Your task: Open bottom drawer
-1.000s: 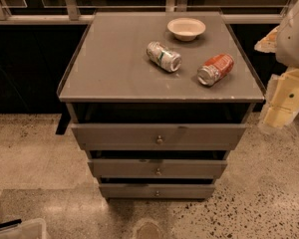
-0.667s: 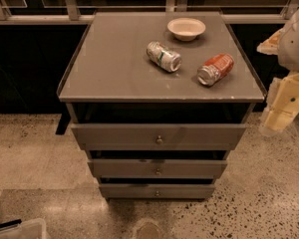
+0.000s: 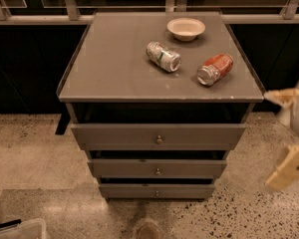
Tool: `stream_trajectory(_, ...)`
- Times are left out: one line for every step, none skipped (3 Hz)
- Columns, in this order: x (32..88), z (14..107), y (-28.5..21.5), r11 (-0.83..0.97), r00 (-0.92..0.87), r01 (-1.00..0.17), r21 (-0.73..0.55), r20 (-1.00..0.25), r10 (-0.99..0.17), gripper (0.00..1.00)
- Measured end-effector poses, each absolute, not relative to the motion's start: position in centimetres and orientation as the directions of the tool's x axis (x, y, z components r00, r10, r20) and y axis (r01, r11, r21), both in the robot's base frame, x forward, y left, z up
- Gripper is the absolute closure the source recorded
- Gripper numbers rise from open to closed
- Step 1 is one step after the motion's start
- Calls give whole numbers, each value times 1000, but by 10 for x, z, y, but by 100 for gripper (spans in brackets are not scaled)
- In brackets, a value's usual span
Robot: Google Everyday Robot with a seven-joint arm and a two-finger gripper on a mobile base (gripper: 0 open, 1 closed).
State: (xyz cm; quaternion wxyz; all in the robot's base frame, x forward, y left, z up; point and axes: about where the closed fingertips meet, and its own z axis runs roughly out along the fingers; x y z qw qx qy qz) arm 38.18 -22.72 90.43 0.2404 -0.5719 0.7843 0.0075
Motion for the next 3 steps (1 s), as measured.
stream_trajectory(358,831,-234,441,-290,-875,-201,-512,-808,0)
stream_trajectory(353,740,-236,515,-363,-850,-116,-580,-729,0)
stream_trajectory(367,730,-244,550,-373,-822,-150,-588,-718,0)
